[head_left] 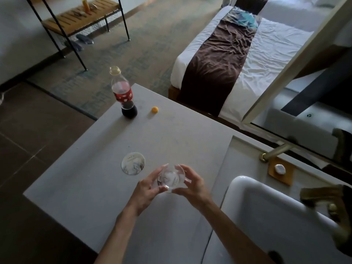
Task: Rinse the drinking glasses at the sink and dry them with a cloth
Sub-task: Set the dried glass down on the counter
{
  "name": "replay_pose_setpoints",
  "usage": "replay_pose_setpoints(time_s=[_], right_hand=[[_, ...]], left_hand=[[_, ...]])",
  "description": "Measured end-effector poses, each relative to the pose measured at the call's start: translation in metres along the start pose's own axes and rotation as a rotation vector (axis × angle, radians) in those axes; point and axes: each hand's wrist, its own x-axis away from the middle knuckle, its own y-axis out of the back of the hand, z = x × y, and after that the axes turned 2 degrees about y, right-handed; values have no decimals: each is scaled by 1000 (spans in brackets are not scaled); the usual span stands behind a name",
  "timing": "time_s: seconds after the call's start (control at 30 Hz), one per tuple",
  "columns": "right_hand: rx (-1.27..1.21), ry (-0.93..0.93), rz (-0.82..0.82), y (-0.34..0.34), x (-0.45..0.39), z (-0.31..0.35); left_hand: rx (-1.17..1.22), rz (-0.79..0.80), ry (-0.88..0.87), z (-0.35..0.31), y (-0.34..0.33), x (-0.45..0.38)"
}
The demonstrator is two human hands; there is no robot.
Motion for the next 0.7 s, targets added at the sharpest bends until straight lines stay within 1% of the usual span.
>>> replay_pose_setpoints(time_s=[0.23,0.7], right_hand=[[8,8,-13,-4,-7,-3],[82,48,-27,-11,-5,-7]], left_hand=[[23,19,-1,7,3,-5],[-31,21,29,13,4,-6]])
